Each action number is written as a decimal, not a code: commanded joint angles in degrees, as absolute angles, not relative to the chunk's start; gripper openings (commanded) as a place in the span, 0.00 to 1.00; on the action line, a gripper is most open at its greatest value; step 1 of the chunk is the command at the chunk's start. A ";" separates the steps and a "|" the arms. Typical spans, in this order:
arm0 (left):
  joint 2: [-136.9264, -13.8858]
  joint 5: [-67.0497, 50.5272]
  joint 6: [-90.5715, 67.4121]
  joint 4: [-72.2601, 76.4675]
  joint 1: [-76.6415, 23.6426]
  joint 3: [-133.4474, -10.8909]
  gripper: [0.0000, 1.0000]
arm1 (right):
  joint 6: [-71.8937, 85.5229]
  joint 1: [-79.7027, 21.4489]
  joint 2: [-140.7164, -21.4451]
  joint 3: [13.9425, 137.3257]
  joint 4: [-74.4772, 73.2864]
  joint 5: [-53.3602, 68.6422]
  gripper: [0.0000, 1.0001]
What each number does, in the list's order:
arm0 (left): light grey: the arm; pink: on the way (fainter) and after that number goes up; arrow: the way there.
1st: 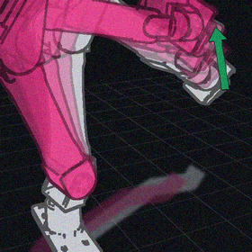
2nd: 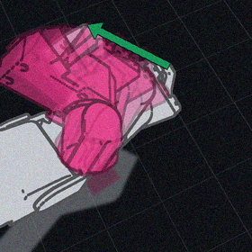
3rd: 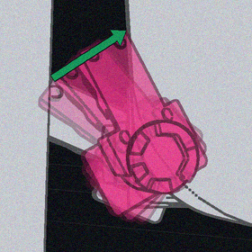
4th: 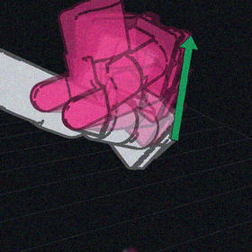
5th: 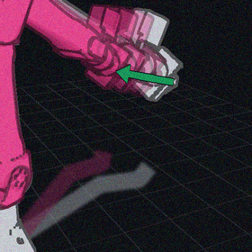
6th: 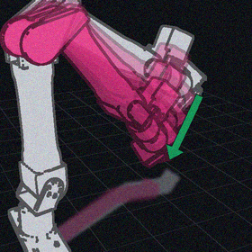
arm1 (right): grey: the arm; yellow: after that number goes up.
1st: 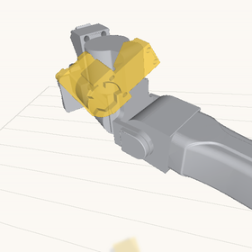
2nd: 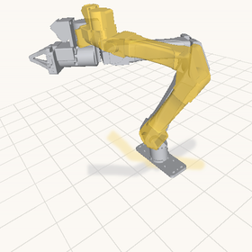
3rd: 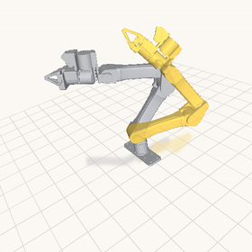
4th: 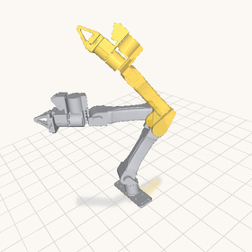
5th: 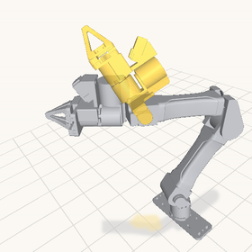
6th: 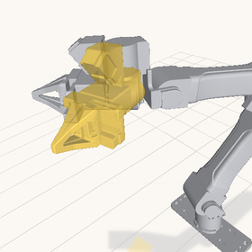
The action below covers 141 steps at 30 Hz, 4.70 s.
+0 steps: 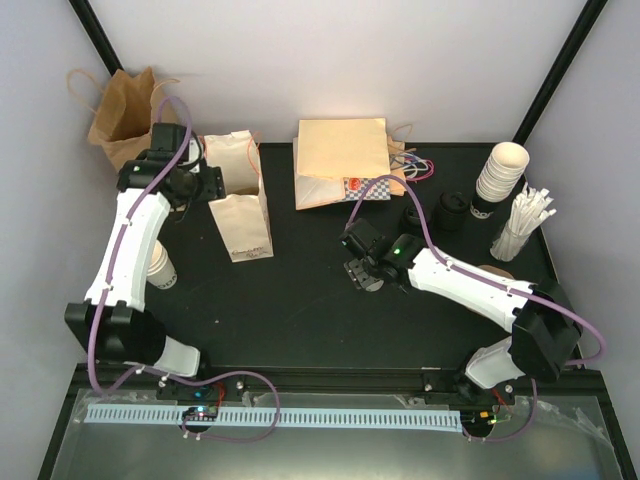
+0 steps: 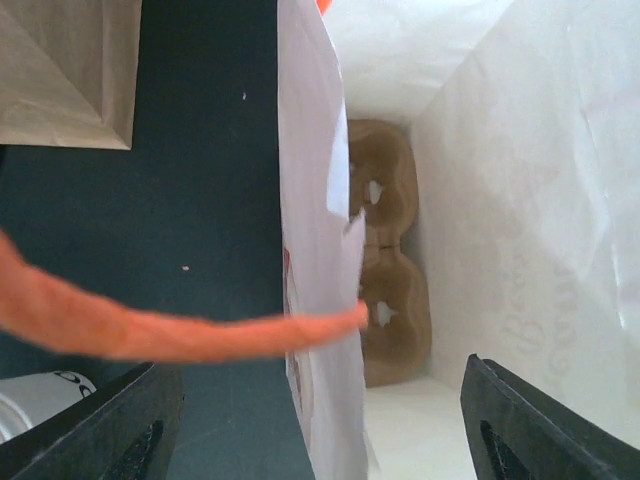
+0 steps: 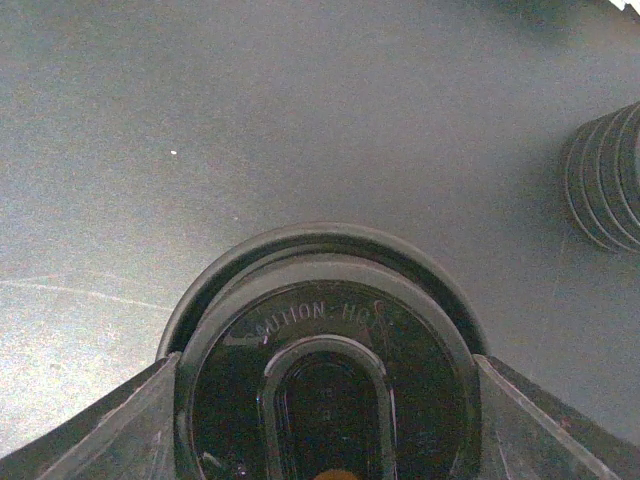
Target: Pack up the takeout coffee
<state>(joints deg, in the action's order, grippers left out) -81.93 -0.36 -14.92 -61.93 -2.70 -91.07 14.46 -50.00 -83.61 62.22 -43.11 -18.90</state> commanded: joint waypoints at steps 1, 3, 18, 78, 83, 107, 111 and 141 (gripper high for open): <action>-86.15 2.66 -13.62 -62.87 -2.22 -96.62 0.76 | 14.46 -49.74 -82.58 61.99 -44.85 -18.53 0.68; -87.81 4.33 -13.41 -64.23 -2.10 -97.91 0.67 | 14.62 -49.74 -82.25 61.90 -45.08 -18.77 0.68; -84.12 -3.16 -7.79 -69.14 -2.24 -96.92 0.02 | 15.08 -49.70 -80.86 61.79 -46.63 -20.21 0.68; -51.65 23.21 26.57 -62.09 -55.50 -65.92 0.01 | 19.83 -44.93 -67.74 52.78 -46.80 -15.04 0.64; -49.98 23.90 23.64 -62.96 -57.97 -65.71 0.02 | 18.66 -45.48 -66.26 52.63 -46.11 -14.55 0.64; -45.44 11.20 13.18 -67.00 -63.98 -66.94 0.01 | 16.37 -49.57 -56.65 51.74 -42.60 -17.67 0.60; -45.35 12.61 12.48 -66.78 -63.98 -66.72 0.01 | 15.03 -51.12 -52.34 53.06 -41.62 -18.66 0.60; -47.26 20.41 8.34 -59.49 -63.73 -67.32 0.02 | 1.06 -63.42 -43.13 68.28 -30.84 15.26 0.53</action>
